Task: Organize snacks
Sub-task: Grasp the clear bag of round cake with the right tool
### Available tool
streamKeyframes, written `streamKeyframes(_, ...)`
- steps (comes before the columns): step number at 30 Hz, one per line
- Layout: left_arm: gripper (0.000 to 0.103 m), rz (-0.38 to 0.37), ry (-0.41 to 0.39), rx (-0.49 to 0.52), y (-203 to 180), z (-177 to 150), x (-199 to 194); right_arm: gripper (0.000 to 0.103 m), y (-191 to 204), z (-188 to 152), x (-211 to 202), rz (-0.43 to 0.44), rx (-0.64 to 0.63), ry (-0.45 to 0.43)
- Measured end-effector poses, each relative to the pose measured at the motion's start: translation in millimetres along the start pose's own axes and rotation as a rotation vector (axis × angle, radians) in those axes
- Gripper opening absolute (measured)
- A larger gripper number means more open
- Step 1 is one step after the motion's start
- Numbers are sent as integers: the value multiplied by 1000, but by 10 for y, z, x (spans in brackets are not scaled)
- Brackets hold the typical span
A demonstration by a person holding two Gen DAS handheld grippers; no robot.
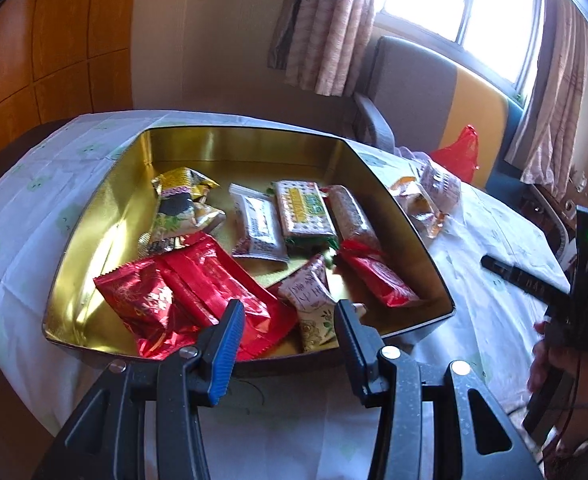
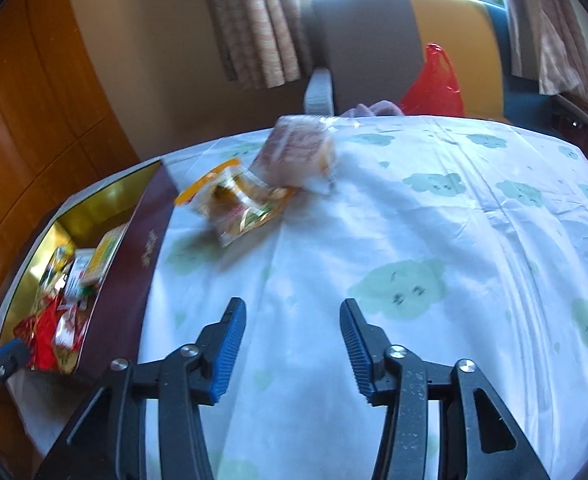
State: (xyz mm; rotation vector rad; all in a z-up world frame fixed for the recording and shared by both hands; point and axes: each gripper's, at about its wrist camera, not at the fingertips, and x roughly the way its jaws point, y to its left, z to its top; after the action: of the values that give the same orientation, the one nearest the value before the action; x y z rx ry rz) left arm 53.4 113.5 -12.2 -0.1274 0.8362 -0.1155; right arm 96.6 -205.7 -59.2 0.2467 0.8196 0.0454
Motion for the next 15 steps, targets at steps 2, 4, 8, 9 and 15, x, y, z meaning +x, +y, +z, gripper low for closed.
streamKeyframes(2,47,10,2,-11,35,14,9,69,-61,154,39,-18,25,-6)
streamKeyframes(4,47,16,4,-27,75,20,25,77,-96,351,97,-21,39,-10)
streamKeyframes(8,47,23,11,-48,152,22,44,92,-56,789,269,-61,38,-32)
streamKeyframes(9,47,24,14,-52,172,24,46,94,-28,906,335,-67,40,-31)
streamKeyframes(15,47,49,19,-80,327,42,34,99,110,1411,856,-93,90,26)
